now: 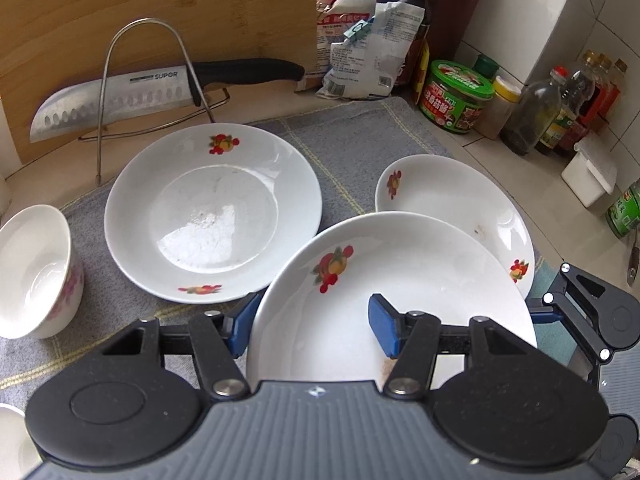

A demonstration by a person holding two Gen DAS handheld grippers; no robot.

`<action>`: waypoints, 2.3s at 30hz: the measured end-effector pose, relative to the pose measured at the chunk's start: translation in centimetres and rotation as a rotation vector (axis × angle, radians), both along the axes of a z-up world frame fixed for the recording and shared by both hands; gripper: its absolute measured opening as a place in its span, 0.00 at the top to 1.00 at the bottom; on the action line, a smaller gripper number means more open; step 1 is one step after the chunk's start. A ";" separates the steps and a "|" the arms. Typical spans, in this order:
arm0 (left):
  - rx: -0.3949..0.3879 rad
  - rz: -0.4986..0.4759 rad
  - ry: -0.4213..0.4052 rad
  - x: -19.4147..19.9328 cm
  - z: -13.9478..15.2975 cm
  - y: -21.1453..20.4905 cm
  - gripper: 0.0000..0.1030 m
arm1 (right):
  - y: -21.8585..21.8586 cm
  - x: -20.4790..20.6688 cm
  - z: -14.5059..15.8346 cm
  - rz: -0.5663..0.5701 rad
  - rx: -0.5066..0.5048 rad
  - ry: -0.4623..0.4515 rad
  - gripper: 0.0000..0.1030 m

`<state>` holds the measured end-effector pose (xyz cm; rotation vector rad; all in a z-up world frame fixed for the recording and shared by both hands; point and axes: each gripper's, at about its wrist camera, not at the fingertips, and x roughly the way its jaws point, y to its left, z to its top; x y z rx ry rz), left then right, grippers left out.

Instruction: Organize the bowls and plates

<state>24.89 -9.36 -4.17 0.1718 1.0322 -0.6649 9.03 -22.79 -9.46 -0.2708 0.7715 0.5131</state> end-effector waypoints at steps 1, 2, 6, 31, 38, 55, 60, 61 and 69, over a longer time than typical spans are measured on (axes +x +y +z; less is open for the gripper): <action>-0.003 -0.003 -0.003 0.1 0.0 -0.5 0.44 | -0.6 0.1 0.1 -0.003 -0.002 -0.002 0.00; -0.004 -0.009 -0.006 0.1 0.1 -1.0 0.44 | -1.0 0.2 0.2 -0.006 -0.004 -0.004 0.00; -0.008 -0.033 -0.021 0.5 0.4 -2.9 0.44 | -2.8 0.5 0.6 -0.025 -0.008 -0.014 0.00; -0.012 -0.221 -0.022 4.6 -2.0 -13.3 0.44 | -10.6 2.8 -0.3 -0.216 -0.002 0.027 0.00; 0.005 -0.236 -0.009 5.1 -2.7 -14.0 0.43 | -11.1 3.2 -0.4 -0.231 0.028 0.048 0.00; 0.021 -0.230 0.017 5.5 -3.6 -13.6 0.43 | -10.6 3.7 -0.4 -0.239 0.028 0.089 0.00; 0.012 -0.232 0.015 5.6 -3.5 -13.6 0.42 | -10.4 3.4 -0.4 -0.248 0.020 0.083 0.00; 0.011 -0.232 0.013 5.5 -3.5 -13.6 0.42 | -10.3 3.3 -0.3 -0.250 0.016 0.082 0.00; -0.012 -0.221 0.015 5.1 -3.9 -13.7 0.32 | -10.3 2.6 -0.2 -0.283 -0.006 0.071 0.00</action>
